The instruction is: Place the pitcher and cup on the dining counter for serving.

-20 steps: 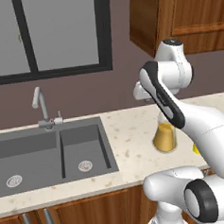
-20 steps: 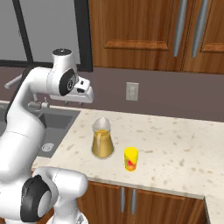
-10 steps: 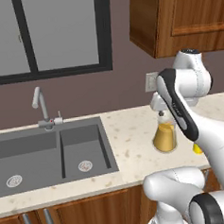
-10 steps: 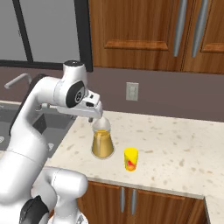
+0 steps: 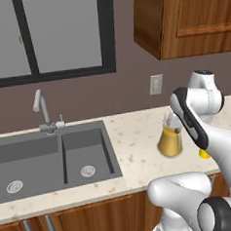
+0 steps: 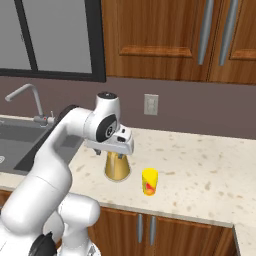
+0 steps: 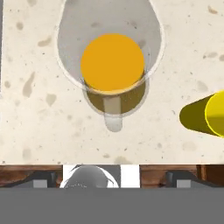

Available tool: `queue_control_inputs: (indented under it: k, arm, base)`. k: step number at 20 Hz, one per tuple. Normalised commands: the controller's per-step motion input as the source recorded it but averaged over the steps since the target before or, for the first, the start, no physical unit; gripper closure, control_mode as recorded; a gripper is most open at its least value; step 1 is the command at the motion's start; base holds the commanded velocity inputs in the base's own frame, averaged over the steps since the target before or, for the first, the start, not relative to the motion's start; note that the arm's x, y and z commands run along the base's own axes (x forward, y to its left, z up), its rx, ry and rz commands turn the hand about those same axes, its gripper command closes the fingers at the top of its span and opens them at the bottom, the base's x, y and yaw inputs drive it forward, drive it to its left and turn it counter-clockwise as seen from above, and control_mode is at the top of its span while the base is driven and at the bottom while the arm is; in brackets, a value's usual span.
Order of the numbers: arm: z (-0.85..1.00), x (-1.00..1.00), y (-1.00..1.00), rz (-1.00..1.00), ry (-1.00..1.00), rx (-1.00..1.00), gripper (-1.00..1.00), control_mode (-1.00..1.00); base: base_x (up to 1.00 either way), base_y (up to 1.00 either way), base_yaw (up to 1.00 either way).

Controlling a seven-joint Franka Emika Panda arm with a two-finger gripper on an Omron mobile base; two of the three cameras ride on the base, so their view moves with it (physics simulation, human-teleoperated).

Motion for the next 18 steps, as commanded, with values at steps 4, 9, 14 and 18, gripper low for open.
queue_control_inputs:
  k: [4, 9, 14, 18]
  arm:
    - [-0.52, 0.40, -0.08, -0.02, 0.00, 0.00, -1.00, -1.00]
    - [-0.51, 0.41, 0.00, 0.00, 0.00, 0.00, -1.00, -1.00]
    - [-0.44, 0.46, 0.00, 0.00, 0.00, 0.00, -1.00, -1.00]
    - [-0.36, 0.48, 0.00, 0.00, -0.05, 0.00, -1.00, -1.00]
  base:
    - [0.00, 0.00, 0.00]
    - [0.00, 0.00, 0.00]
    - [0.00, 0.00, 0.00]
    - [0.00, 0.00, 0.00]
